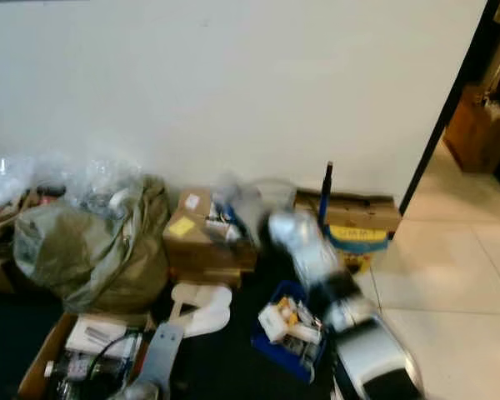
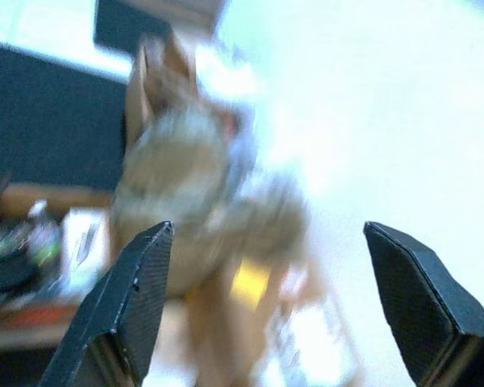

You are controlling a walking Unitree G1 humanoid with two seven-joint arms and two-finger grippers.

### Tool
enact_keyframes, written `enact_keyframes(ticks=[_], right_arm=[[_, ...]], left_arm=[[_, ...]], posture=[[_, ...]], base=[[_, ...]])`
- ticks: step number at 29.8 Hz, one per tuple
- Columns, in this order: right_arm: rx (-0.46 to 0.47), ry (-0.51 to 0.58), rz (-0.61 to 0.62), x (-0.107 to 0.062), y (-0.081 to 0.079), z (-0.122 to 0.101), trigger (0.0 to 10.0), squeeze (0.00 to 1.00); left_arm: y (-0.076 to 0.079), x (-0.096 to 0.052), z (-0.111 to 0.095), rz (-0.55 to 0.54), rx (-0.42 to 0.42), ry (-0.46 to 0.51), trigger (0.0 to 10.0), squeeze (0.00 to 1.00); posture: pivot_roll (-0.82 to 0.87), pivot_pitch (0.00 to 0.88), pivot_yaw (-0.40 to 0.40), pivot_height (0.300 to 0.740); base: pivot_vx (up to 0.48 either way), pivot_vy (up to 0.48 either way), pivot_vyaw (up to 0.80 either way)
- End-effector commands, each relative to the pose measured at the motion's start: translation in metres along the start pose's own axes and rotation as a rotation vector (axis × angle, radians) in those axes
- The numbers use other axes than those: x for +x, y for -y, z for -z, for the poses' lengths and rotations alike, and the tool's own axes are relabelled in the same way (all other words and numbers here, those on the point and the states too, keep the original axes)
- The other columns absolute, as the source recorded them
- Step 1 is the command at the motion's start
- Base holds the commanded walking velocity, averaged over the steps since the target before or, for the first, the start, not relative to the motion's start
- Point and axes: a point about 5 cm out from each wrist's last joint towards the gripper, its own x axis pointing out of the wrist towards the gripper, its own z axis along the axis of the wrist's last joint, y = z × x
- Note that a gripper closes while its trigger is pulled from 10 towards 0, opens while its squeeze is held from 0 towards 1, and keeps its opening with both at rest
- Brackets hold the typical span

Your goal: Sweep floor

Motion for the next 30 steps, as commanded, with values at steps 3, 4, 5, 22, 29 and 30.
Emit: enact_keyframes(ticks=[3,4,5,22,29,30], right_arm=[[-0.042,0.035,-0.048,0.005,0.008,-0.037,10.0,0.00],[-0.059,0.054,-0.044,0.005,0.012,-0.050,10.0,0.00],[-0.059,0.054,-0.044,0.005,0.012,-0.050,10.0,0.00],[-0.108,0.219,0.013,-0.014,0.029,-0.140,10.0,0.00],[-0.119,0.209,0.030,-0.016,0.032,-0.146,10.0,0.00],[-0.114,0.219,0.033,-0.017,0.032,-0.149,10.0,0.00]], left_arm=[[0.000,0.000,0.000,0.001,0.011,-0.007,10.0,0.00],[-0.001,0.000,0.000,0.001,0.014,-0.009,10.0,0.00],[-0.001,0.000,0.000,0.001,0.014,-0.009,10.0,0.00],[-0.007,0.000,0.006,-0.009,0.030,-0.027,10.0,0.00],[-0.008,0.000,0.005,-0.009,0.033,-0.023,10.0,0.00],[-0.008,0.000,0.005,-0.008,0.035,-0.022,10.0,0.00]], posture=[[-0.03,0.085,0.008,0.740],[-0.03,0.091,0.011,0.740],[-0.03,0.091,0.011,0.740],[-0.02,0.137,0.041,0.740],[-0.02,0.124,0.033,0.740],[-0.02,0.124,0.033,0.740]], base=[[0.000,0.000,0.00],[0.000,0.000,0.00],[0.000,0.000,0.00],[0.000,0.000,0.00],[0.000,0.000,0.00],[0.000,0.000,0.00]])
